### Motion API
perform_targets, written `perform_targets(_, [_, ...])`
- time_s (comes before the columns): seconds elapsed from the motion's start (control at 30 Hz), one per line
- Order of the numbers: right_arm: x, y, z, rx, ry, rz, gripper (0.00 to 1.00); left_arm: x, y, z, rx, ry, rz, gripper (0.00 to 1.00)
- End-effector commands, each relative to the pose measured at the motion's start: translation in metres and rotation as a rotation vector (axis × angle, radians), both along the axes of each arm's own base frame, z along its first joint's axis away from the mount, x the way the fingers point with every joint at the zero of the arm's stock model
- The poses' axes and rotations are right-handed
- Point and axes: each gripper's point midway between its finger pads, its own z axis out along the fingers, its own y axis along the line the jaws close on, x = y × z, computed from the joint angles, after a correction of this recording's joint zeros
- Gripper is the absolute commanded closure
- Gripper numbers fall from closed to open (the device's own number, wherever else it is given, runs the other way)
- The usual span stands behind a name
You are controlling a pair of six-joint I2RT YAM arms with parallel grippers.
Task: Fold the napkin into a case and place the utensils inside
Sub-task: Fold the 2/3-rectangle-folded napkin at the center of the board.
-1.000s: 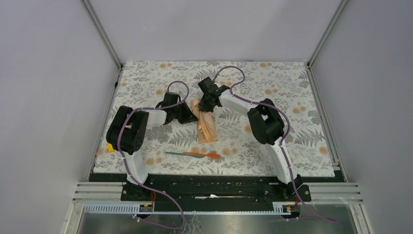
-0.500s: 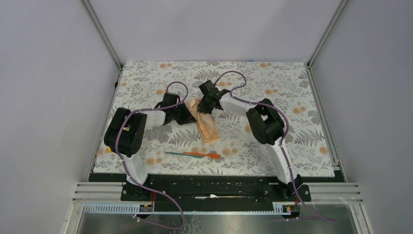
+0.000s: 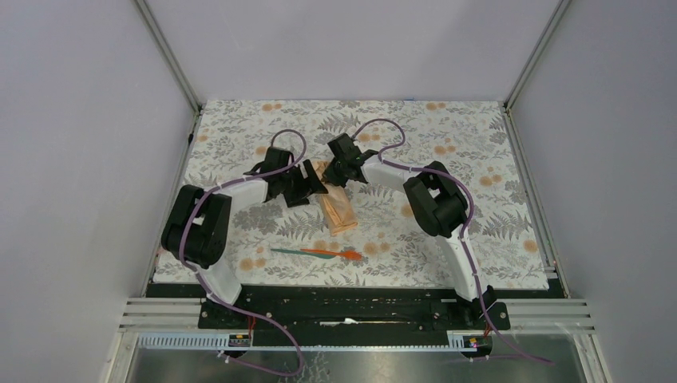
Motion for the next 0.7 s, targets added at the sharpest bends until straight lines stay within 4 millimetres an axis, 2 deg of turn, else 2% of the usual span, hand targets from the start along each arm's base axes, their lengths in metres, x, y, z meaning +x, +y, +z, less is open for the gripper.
perform_targets(0.0, [-0.005,-0.013,-0.006,-0.035,0.027,-0.024,1.0,0.024,-0.009,0.0,0.053,-0.03,0.0,0.23])
perform_targets(0.2, [-0.004,-0.016,-0.003,-0.046,0.017,-0.023,1.0,0.032,-0.009,-0.017,0.138,-0.002,0.025,0.35])
perform_targets(0.3, [-0.005,-0.012,-0.003,-0.03,0.023,-0.006,1.0,0.032,-0.007,-0.026,0.183,0.019,0.024,0.37])
perform_targets(0.37, [-0.004,-0.012,-0.002,-0.026,0.023,-0.005,1.0,0.031,-0.007,-0.031,0.196,0.029,0.024,0.43])
perform_targets(0.5, [-0.004,-0.01,0.001,-0.023,0.018,0.001,1.0,0.03,-0.005,-0.049,0.23,0.062,0.019,0.47])
perform_targets(0.67, [-0.003,-0.008,0.001,-0.025,0.007,0.02,1.0,0.024,0.004,-0.068,0.283,0.102,0.024,0.69])
